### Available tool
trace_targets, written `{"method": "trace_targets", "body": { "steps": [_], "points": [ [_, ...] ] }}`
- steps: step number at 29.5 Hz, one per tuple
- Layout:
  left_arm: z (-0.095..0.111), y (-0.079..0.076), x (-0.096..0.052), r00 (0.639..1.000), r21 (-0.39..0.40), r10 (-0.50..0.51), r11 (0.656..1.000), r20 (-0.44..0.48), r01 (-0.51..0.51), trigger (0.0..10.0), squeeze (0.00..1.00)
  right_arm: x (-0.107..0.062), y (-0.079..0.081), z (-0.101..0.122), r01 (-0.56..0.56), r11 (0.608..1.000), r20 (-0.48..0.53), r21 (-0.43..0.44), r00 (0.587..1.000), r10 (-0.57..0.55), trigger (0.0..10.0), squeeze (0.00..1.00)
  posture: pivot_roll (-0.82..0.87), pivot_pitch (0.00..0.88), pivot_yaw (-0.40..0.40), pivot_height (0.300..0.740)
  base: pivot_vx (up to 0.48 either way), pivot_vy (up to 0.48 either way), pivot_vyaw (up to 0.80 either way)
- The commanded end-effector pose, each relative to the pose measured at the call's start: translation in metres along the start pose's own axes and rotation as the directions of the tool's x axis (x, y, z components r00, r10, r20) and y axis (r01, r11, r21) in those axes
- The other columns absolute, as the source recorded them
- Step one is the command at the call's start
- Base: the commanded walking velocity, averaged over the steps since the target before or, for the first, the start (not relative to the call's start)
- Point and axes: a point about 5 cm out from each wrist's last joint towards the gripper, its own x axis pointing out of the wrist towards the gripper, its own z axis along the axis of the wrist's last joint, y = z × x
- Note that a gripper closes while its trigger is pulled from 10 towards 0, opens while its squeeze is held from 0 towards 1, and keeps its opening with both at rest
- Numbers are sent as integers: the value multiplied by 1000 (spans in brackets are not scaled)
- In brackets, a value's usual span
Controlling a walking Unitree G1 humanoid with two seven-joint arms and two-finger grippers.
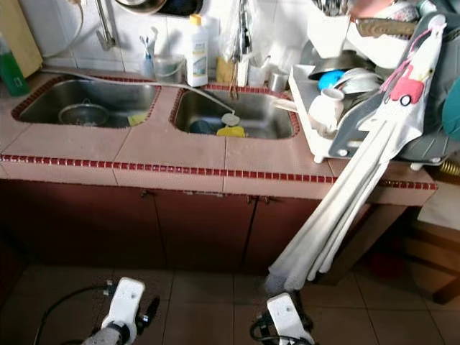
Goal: Kitchen organization
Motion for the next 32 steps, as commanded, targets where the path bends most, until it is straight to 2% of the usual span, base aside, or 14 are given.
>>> {"method": "trace_targets", "body": {
  "steps": [1,8,12,32],
  "points": [
    [-1,1,0,1000,5,8,1000,-11,-7,10000,0,-2,-4,-9,17,1000,-48,15,999,-16,10000,0,-38,7,-53,740,0,0,0],
    [-7,1,-1,999,-7,23,1000,-46,-23,10000,0,-2,-3,-12,11,999,-80,46,997,-7,10000,0,-30,0,-58,740,0,0,0],
    [-11,3,-2,997,-24,40,999,-68,-41,10000,0,-2,-2,-12,11,999,-85,53,996,-7,10000,0,-31,0,-58,740,0,-251,0],
    [-20,5,-6,993,-29,44,998,-111,-48,10000,0,-7,0,-28,6,999,-161,44,987,1,10000,0,-38,0,-59,740,0,-374,0]
  ]
}}
